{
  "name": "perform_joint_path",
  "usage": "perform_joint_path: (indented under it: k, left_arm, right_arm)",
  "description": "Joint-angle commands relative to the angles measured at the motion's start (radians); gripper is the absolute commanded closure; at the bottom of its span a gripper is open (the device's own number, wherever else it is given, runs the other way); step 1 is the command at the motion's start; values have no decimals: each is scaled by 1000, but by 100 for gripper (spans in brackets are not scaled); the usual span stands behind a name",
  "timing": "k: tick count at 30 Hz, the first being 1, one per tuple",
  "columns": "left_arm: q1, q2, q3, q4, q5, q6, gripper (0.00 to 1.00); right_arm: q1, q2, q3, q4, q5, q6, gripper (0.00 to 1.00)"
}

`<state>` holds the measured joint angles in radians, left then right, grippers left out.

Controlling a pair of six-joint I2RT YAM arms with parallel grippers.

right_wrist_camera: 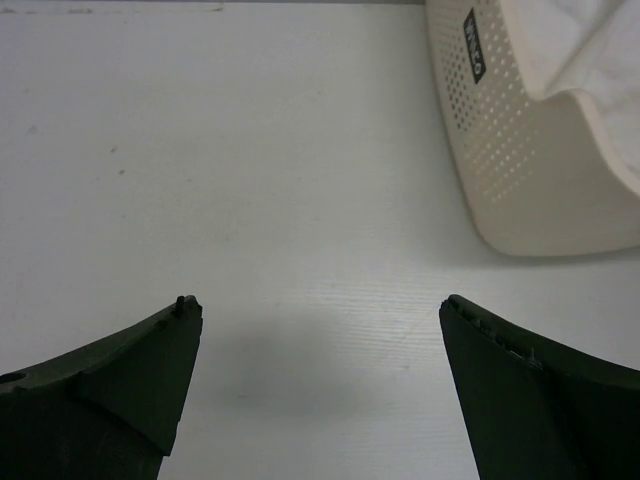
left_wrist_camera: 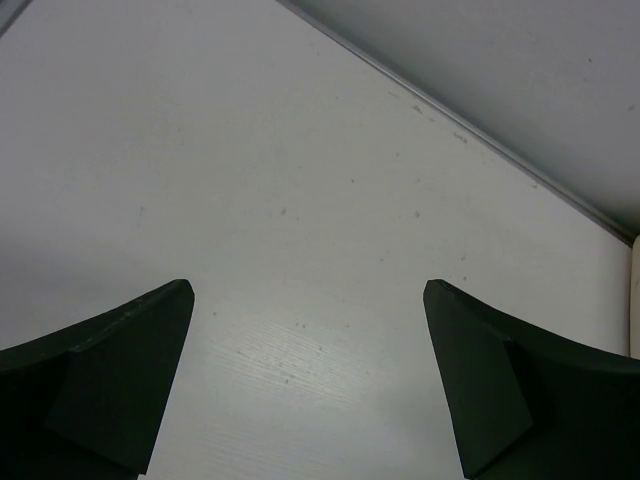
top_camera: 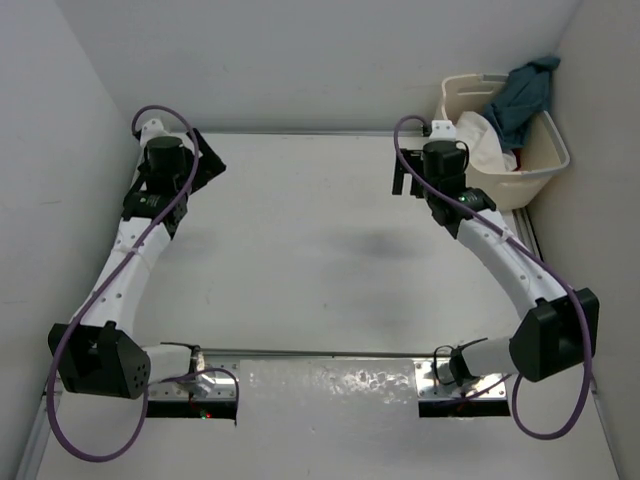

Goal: Fold and stack the t-shirts
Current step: Grab crumpled tshirt from bin with the right arm

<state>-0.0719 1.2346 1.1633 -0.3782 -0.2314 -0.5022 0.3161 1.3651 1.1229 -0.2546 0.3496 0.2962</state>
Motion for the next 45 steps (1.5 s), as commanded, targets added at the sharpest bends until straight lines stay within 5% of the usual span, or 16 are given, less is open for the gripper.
perform_joint_path:
  k: [1, 4, 7, 15, 24, 35, 38, 39, 43, 45]
  left_arm:
    - [11, 23, 59, 9, -29, 40, 0]
    - [11, 46, 79, 9, -26, 53, 0]
    - [11, 69, 110, -1, -14, 56, 0]
    - [12, 94, 138, -5, -9, 67, 0]
    - [12, 127, 148, 1, 6, 54, 0]
    - [12, 216, 179, -24, -16, 68, 0]
    - [12, 226, 182, -24, -8, 73, 0]
    - [12, 224, 184, -25, -8, 74, 0]
    - [12, 226, 187, -21, 7, 77, 0]
    - [12, 224, 187, -18, 15, 76, 0]
  right_arm:
    - [0, 11, 69, 9, 71, -105, 1]
    - [-41, 60, 209, -18, 202, -99, 1]
    - [-185, 234, 480, -198, 160, -10, 1]
    - [-299, 625, 944, -276, 275, -20, 1]
    - [-465, 796, 947, -135, 123, 81, 4]
    - [-486, 1013, 1059, -126, 52, 64, 13]
    - [-491, 1031, 1055, -138, 81, 89, 25]
    - [-492, 1029, 1052, -140, 84, 95, 39]
    - [-492, 981, 1020, -126, 66, 95, 64]
    - [-491, 933, 1000, -103, 74, 92, 89]
